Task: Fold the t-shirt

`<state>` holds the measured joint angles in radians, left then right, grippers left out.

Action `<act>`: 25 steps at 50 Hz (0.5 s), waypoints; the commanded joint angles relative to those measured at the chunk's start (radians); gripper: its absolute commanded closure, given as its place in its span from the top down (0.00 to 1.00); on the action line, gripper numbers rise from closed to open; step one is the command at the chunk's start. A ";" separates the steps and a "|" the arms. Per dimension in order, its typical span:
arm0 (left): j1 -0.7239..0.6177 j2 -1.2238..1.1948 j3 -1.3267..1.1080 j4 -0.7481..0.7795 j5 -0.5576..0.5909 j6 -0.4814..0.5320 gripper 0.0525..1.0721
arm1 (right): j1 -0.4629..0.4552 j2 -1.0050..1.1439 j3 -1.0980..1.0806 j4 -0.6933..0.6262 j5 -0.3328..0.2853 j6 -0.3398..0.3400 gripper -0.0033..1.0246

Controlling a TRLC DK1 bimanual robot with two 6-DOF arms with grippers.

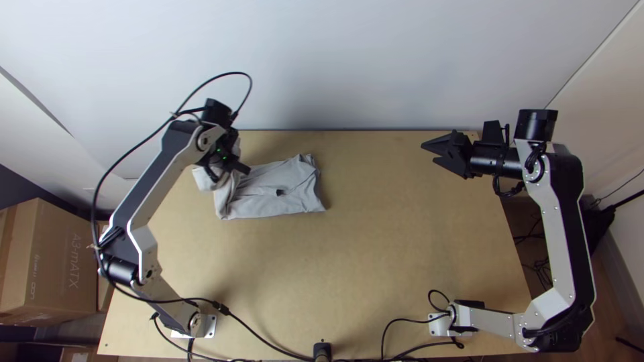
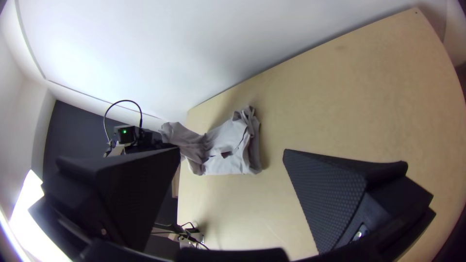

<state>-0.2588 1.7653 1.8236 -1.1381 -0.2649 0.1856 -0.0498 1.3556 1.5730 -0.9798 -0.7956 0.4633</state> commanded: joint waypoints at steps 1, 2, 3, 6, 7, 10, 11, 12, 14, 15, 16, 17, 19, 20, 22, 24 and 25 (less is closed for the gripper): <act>-0.068 0.071 0.114 -0.045 -0.056 -0.057 0.02 | -0.013 -0.038 -0.033 0.004 0.002 -0.011 0.95; -0.082 0.083 0.135 -0.054 -0.076 -0.061 0.02 | -0.015 -0.041 -0.039 0.004 0.004 -0.014 0.95; -0.097 0.097 0.151 -0.058 -0.092 -0.064 0.02 | -0.018 -0.044 -0.044 0.004 0.004 -0.017 0.95; -0.128 0.135 0.195 -0.071 -0.137 -0.071 0.02 | -0.022 -0.052 -0.057 0.004 0.004 -0.020 0.95; -0.137 0.148 0.206 -0.075 -0.148 -0.072 0.02 | -0.022 -0.055 -0.064 0.004 0.002 -0.020 0.95; -0.163 0.181 0.235 -0.075 -0.204 -0.083 0.02 | -0.025 -0.064 -0.079 0.004 0.002 -0.026 0.95; -0.171 0.195 0.244 -0.078 -0.218 -0.087 0.02 | -0.025 -0.067 -0.084 0.004 0.002 -0.026 0.95; -0.178 0.209 0.253 -0.083 -0.232 -0.092 0.02 | -0.025 -0.072 -0.091 0.004 0.002 -0.029 0.95; -0.194 0.230 0.272 -0.086 -0.254 -0.101 0.02 | -0.027 -0.079 -0.103 0.004 0.002 -0.032 0.95; -0.201 0.240 0.281 -0.088 -0.261 -0.104 0.02 | -0.028 -0.084 -0.110 0.004 0.002 -0.034 0.95; -0.209 0.249 0.292 -0.095 -0.263 -0.109 0.02 | -0.032 -0.087 -0.117 0.004 0.002 -0.035 0.95; -0.218 0.260 0.301 -0.103 -0.264 -0.113 0.02 | -0.035 -0.090 -0.122 0.004 0.002 -0.035 0.95; -0.235 0.278 0.321 -0.107 -0.278 -0.121 0.02 | -0.039 -0.096 -0.133 0.006 0.002 -0.040 0.95; -0.243 0.289 0.332 -0.111 -0.284 -0.127 0.02 | -0.042 -0.099 -0.137 0.006 0.002 -0.043 0.95; -0.258 0.318 0.359 -0.134 -0.293 -0.144 0.02 | -0.048 -0.105 -0.146 0.006 0.002 -0.045 0.95; -0.273 0.342 0.388 -0.157 -0.309 -0.160 0.02 | -0.053 -0.110 -0.153 0.006 0.002 -0.048 0.95; -0.281 0.353 0.398 -0.164 -0.318 -0.166 0.02 | -0.055 -0.112 -0.156 0.006 0.002 -0.048 0.95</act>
<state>-0.5011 2.0678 2.1437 -1.2640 -0.5453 0.0700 -0.0891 1.2770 1.4467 -0.9794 -0.7933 0.4335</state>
